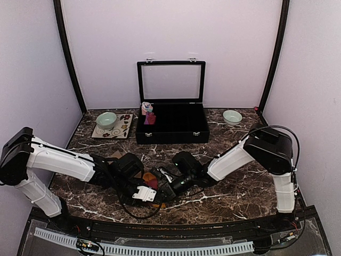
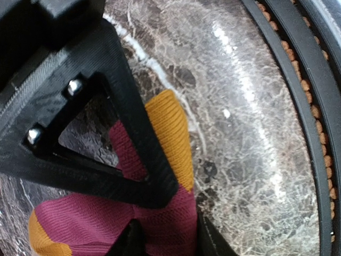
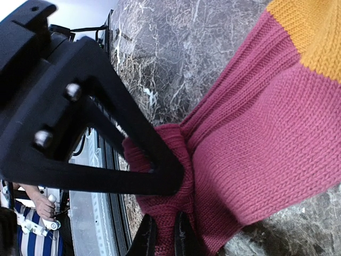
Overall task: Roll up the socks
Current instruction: Pick up the sock from the center of the board.
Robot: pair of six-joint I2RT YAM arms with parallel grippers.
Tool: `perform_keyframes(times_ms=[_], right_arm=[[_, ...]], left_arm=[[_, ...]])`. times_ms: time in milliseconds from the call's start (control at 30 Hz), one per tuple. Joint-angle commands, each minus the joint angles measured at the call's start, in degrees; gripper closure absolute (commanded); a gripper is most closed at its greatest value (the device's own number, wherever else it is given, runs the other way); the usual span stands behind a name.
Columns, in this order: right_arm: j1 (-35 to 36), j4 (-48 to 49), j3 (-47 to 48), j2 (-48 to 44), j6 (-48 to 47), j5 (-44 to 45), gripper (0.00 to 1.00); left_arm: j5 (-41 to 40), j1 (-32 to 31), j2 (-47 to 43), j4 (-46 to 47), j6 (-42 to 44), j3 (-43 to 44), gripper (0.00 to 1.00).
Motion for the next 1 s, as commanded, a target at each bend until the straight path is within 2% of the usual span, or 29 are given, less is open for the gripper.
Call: perform_keyframes(times_ms=[0, 200, 267, 400, 433, 500, 533, 733, 967], right_arm=[[-0.02, -21.74, -5.33, 7.05, 0.88, 10.07, 1.0], [-0.02, -21.53, -5.92, 4.94, -0.07, 12.66, 0.99], [-0.09, -21.76, -6.36, 3.63, -0.62, 14.65, 0.85], [-0.37, -20.98, -8.19, 0.58, -1.35, 17.87, 0.71], [-0.41, -20.91, -8.5, -0.09, -1.65, 18.62, 0.58], [-0.46, -20.52, -9.37, -1.65, -2.12, 20.29, 0.05], [-0.52, -20.19, -9.93, -2.36, -2.3, 21.27, 0.01], [-0.73, -19.33, -13.62, -8.32, -3.58, 28.53, 0.01], [-0.84, -17.8, -19.87, -22.24, -4.8, 41.5, 0.01]], left_arm=[[-2.85, -0.23, 2.88, -0.06, 0.95, -0.68, 0.73], [-3.7, 0.18, 6.2, -2.67, 0.96, 0.64, 0.93], [-2.72, 1.14, 6.38, -3.89, 0.37, 1.3, 1.0], [0.04, 3.36, 6.71, -6.63, 0.23, 2.79, 1.0], [0.73, 3.98, 7.1, -7.48, 0.15, 3.26, 1.0], [2.92, 5.3, 7.71, -9.14, -0.02, 4.38, 1.0], [3.97, 6.02, 8.05, -9.83, -0.29, 5.04, 1.0], [7.33, 9.26, 9.01, -13.14, -0.98, 7.62, 1.0], [10.05, 11.47, 8.57, -16.56, -1.73, 10.98, 1.0]])
